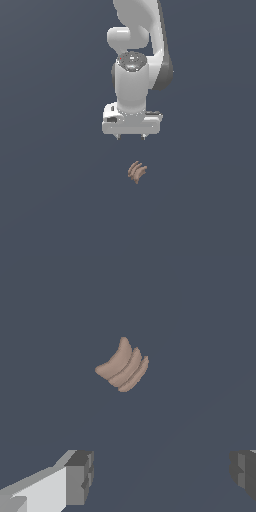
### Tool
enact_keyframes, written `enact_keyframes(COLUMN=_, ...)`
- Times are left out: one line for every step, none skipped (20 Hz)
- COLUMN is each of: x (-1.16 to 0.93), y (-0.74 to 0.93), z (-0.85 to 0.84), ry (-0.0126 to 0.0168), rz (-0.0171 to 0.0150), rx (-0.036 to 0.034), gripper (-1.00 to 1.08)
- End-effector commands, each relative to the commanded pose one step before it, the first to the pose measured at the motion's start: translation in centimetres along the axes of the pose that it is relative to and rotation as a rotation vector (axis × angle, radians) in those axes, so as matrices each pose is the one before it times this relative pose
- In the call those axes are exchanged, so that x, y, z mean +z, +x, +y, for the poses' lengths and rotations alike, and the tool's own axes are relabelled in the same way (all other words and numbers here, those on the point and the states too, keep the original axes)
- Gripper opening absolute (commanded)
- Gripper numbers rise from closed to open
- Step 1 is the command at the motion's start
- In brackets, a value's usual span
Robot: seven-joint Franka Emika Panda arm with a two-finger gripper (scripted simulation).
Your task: Pick up the object and move it to a goal position.
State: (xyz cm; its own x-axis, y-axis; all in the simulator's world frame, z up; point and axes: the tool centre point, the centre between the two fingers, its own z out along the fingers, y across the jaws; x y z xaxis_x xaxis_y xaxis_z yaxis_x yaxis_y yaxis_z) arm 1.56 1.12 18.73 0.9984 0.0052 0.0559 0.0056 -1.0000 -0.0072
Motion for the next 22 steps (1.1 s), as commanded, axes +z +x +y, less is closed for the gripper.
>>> enact_keyframes(x=0.000, y=0.000, z=0.001, ry=0.00000, rz=0.00000, rx=0.00000, gripper=1.00)
enact_keyframes(x=-0.001, y=0.007, z=-0.060, ry=0.00020, rz=0.00002, rx=-0.00118, gripper=1.00)
enact_keyframes(x=0.000, y=0.020, z=-0.167, ry=0.00062, rz=0.00005, rx=-0.00333, gripper=1.00)
enact_keyframes(x=-0.001, y=0.032, z=-0.277, ry=0.00103, rz=0.00008, rx=-0.00556, gripper=1.00)
enact_keyframes(x=-0.002, y=0.044, z=-0.387, ry=0.00144, rz=0.00012, rx=-0.00786, gripper=1.00)
enact_keyframes(x=-0.004, y=0.054, z=-0.499, ry=0.00185, rz=0.00017, rx=-0.01033, gripper=1.00)
enact_keyframes(x=-0.008, y=0.060, z=-0.585, ry=0.00217, rz=0.00022, rx=-0.01251, gripper=1.00)
enact_keyframes(x=-0.012, y=0.048, z=-0.513, ry=0.00189, rz=0.00023, rx=-0.01144, gripper=1.00)
enact_keyframes(x=-0.015, y=0.033, z=-0.403, ry=0.00147, rz=0.00023, rx=-0.00953, gripper=1.00)
enact_keyframes(x=-0.017, y=0.018, z=-0.290, ry=0.00104, rz=0.00021, rx=-0.00746, gripper=1.00)
enact_keyframes(x=-0.017, y=0.004, z=-0.178, ry=0.00062, rz=0.00018, rx=-0.00522, gripper=1.00)
enact_keyframes(x=-0.013, y=-0.007, z=-0.060, ry=0.00019, rz=0.00012, rx=-0.00248, gripper=1.00)
enact_keyframes(x=-0.003, y=-0.008, z=0.022, ry=0.00000, rz=0.00000, rx=0.00000, gripper=1.00)
enact_keyframes(x=0.005, y=-0.002, z=0.065, ry=-0.00033, rz=-0.00004, rx=0.00204, gripper=1.00)
enact_keyframes(x=0.023, y=0.016, z=0.077, ry=-0.00021, rz=-0.00019, rx=0.00364, gripper=1.00)
enact_keyframes(x=0.040, y=0.040, z=0.044, ry=-0.00004, rz=-0.00032, rx=0.00462, gripper=1.00)
enact_keyframes(x=0.057, y=0.063, z=0.016, ry=0.00010, rz=-0.00044, rx=0.00568, gripper=1.00)
enact_keyframes(x=0.075, y=0.083, z=0.001, ry=0.00021, rz=-0.00056, rx=0.00693, gripper=1.00)
enact_keyframes(x=0.091, y=0.101, z=-0.003, ry=0.00026, rz=-0.00068, rx=0.00831, gripper=1.00)
enact_keyframes(x=0.106, y=0.116, z=0.003, ry=0.00024, rz=-0.00079, rx=0.00982, gripper=1.00)
enact_keyframes(x=0.121, y=0.130, z=0.018, ry=0.00020, rz=-0.00091, rx=0.01143, gripper=1.00)
enact_keyframes(x=0.136, y=0.144, z=0.028, ry=0.00016, rz=-0.00101, rx=0.01295, gripper=1.00)
